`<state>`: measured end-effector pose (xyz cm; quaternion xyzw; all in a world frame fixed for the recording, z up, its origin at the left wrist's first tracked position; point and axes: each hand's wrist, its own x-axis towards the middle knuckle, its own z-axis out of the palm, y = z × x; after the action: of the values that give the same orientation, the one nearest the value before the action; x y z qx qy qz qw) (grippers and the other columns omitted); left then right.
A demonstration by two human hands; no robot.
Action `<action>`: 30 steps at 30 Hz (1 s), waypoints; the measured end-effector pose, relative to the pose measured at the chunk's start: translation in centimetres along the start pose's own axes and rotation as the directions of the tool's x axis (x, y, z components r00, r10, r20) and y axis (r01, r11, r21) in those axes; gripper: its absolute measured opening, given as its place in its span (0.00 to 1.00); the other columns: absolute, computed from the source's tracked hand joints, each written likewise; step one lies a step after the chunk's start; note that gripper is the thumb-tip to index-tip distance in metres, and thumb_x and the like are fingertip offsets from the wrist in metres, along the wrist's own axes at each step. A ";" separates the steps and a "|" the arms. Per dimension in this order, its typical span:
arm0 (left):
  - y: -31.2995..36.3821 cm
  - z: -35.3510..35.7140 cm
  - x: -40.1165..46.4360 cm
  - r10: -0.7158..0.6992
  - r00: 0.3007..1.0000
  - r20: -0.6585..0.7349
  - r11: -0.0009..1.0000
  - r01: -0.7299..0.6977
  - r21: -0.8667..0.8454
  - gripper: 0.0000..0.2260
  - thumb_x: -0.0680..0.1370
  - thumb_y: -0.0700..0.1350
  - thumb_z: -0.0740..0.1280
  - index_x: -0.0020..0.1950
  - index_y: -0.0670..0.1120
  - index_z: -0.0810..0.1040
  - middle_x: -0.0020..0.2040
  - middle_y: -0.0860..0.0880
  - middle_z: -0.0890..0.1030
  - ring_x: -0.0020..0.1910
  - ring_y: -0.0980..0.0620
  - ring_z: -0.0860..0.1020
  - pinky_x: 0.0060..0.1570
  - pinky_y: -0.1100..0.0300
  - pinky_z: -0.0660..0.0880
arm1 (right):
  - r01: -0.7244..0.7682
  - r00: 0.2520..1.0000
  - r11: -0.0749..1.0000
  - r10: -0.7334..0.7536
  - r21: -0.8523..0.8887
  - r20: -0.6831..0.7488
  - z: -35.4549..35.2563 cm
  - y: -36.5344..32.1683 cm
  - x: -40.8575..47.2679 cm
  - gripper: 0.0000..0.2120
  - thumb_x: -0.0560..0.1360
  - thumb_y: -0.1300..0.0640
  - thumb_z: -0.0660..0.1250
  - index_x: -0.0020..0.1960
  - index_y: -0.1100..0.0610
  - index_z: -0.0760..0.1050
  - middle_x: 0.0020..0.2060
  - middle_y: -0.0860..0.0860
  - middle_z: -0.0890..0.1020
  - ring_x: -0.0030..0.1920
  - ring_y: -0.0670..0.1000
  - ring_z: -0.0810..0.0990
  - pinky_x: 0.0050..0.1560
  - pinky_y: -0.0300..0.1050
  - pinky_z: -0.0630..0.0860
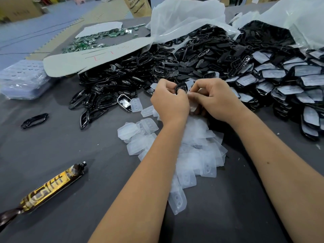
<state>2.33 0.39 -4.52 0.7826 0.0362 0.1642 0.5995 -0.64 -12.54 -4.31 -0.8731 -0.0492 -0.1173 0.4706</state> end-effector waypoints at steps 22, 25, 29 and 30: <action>-0.2 -2.9 2.4 -0.126 0.984 0.123 0.910 0.164 -0.380 0.09 0.76 0.29 0.70 0.51 0.41 0.83 0.39 0.40 0.81 0.29 0.50 0.82 0.36 0.60 0.79 | -0.106 0.975 0.722 0.209 0.684 -0.070 1.4 -0.8 0.0 0.09 0.77 0.69 0.71 0.47 0.56 0.80 0.41 0.53 0.84 0.41 0.50 0.84 0.37 0.42 0.78; -0.4 -3.2 2.8 -0.159 0.967 0.199 0.892 0.227 -0.392 0.09 0.76 0.28 0.69 0.51 0.38 0.83 0.37 0.41 0.80 0.28 0.51 0.80 0.37 0.60 0.80 | -0.062 0.982 0.770 0.162 0.635 -0.100 1.7 -0.6 0.0 0.04 0.78 0.66 0.73 0.49 0.58 0.84 0.39 0.53 0.83 0.40 0.50 0.83 0.37 0.41 0.78; -0.6 -3.2 3.0 -0.208 0.931 0.300 0.865 0.318 -0.387 0.10 0.76 0.26 0.68 0.51 0.38 0.83 0.43 0.38 0.82 0.29 0.51 0.81 0.38 0.62 0.80 | -0.071 0.975 0.750 0.193 0.658 -0.114 1.8 -0.5 0.1 0.06 0.81 0.61 0.71 0.54 0.63 0.84 0.34 0.53 0.80 0.29 0.48 0.74 0.25 0.37 0.69; -0.7 -3.2 3.0 -0.213 0.924 0.317 0.861 0.330 -0.386 0.11 0.76 0.26 0.67 0.51 0.38 0.84 0.43 0.38 0.82 0.29 0.51 0.81 0.38 0.62 0.80 | -0.089 0.972 0.747 0.211 0.659 -0.108 1.8 -0.5 0.1 0.07 0.82 0.60 0.69 0.54 0.63 0.84 0.32 0.53 0.80 0.28 0.47 0.73 0.23 0.37 0.67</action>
<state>4.30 4.26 -3.78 0.6316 0.0297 -0.0243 0.7744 -0.33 -10.73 -4.84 -0.6427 0.0252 -0.1309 0.7544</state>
